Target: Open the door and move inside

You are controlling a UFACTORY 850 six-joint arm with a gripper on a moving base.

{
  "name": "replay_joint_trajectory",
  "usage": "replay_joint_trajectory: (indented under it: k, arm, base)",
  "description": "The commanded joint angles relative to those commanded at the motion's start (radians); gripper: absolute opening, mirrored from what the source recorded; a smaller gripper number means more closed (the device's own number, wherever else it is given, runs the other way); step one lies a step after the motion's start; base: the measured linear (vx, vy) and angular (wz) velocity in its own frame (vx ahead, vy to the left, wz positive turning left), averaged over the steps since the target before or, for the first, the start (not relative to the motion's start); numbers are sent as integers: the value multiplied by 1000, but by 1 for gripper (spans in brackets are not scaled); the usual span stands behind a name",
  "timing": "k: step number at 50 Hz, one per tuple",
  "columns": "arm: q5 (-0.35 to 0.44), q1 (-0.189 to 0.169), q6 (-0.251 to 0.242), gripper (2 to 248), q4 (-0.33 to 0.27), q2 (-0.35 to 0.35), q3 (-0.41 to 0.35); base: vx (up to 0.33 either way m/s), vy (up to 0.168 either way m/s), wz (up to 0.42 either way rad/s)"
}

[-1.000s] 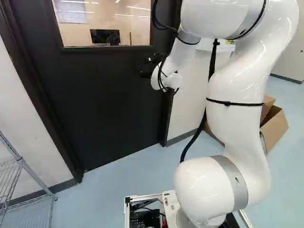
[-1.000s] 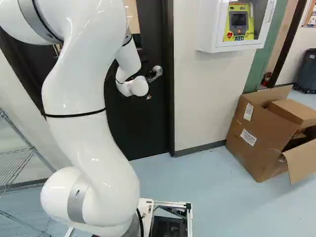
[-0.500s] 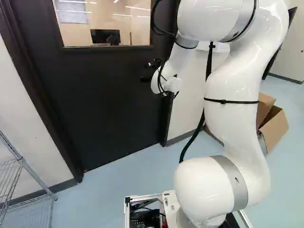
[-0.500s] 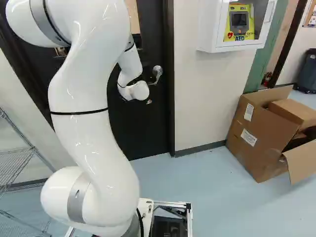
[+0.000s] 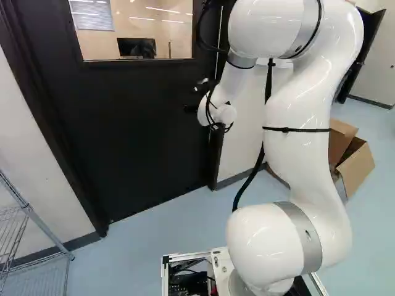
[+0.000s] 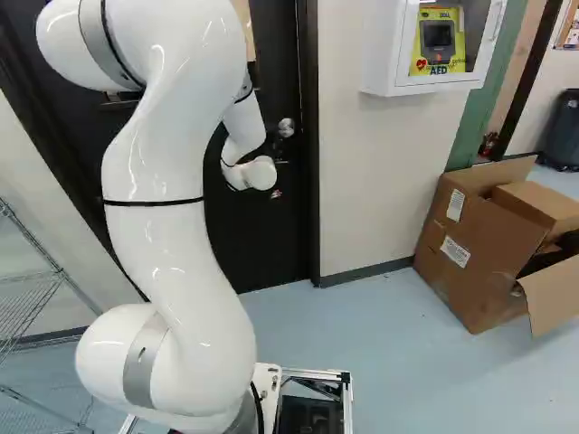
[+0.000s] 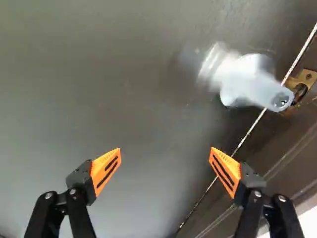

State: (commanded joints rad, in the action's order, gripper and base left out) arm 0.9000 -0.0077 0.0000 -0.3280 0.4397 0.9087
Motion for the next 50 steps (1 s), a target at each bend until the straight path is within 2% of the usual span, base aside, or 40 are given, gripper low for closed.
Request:
replay_joint_trajectory:
  k: [26, 50]
  arm:
    - [0, 0, 0, 247, 0, 27, 20]
    - [0, 23, 0, 247, -32, 81, 90]
  base:
    - [0, 0, 0]
    - [0, 0, 0]
